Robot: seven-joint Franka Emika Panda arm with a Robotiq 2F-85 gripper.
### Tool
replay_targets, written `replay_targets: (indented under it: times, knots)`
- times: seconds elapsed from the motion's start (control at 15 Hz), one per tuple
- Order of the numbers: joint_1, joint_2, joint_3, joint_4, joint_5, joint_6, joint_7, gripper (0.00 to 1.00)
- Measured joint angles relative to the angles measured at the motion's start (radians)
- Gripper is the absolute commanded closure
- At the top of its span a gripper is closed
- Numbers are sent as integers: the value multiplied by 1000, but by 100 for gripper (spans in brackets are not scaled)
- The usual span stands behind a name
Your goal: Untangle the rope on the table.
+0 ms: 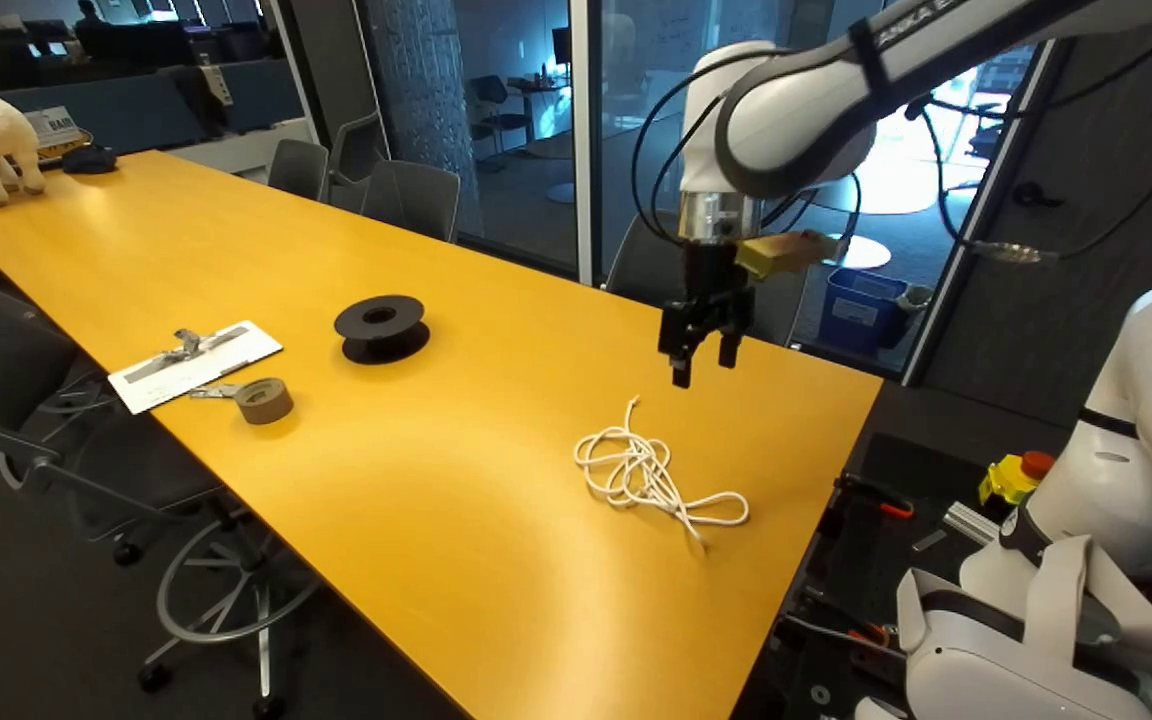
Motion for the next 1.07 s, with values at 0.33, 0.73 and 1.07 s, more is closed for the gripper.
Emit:
replay_targets:
  times: [0.33, 0.73, 1.07]
  knots:
    - [26, 324, 10, 125, 95, 85, 11, 0]
    - [14, 527, 6, 235, 188, 185, 16, 0]
    - [-15, 626, -4, 269, 203, 238, 32, 0]
